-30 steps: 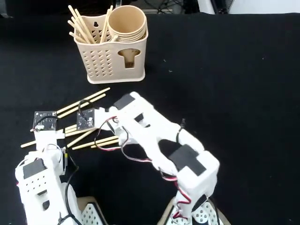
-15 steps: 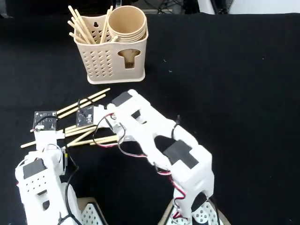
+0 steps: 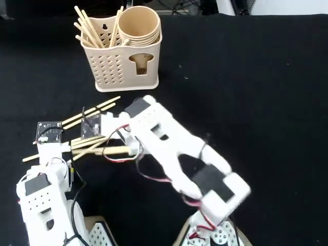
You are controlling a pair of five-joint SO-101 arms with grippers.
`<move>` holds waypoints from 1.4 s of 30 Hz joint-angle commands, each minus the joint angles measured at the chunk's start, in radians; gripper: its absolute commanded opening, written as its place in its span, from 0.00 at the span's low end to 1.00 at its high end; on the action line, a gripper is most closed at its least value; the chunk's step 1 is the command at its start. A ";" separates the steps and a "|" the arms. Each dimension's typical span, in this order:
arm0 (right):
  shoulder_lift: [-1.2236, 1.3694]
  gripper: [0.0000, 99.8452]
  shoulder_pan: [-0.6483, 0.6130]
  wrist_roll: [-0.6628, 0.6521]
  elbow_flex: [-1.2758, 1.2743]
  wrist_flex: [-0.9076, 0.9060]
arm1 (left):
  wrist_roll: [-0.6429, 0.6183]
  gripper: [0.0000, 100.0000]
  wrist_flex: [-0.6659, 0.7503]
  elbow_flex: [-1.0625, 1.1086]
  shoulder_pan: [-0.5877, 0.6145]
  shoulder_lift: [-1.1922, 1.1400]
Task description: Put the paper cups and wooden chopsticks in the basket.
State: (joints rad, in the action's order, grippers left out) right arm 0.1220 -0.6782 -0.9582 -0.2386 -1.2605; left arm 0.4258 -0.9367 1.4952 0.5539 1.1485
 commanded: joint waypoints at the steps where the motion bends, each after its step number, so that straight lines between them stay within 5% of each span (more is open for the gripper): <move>1: -0.205 0.01 -0.003 0.034 0.002 -0.031 | 0.011 0.13 0.017 -0.002 0.005 0.014; 9: -0.453 0.01 0.117 0.107 0.018 0.071 | 0.011 0.13 0.017 -0.002 0.005 0.014; 17: -0.558 0.01 0.112 0.559 0.018 0.496 | 0.011 0.13 0.017 -0.002 0.005 0.014; 21: -0.555 0.01 0.109 0.559 0.012 0.545 | 0.011 0.13 0.017 -0.002 0.005 0.014; 31: -0.484 0.01 0.118 0.410 -0.340 0.264 | 0.011 0.13 0.017 -0.002 0.005 0.014; 36: -0.446 0.01 0.098 0.279 -0.564 0.339 | 0.011 0.13 0.017 -0.002 0.005 0.014; 42: -0.387 0.04 -0.035 0.272 -0.604 0.359 | 0.011 0.13 0.017 -0.002 0.005 0.014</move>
State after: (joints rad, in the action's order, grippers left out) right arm -0.2816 -0.6552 -0.6774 -0.8416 -0.9214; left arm 0.4258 -0.9367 1.4952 0.5539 1.1485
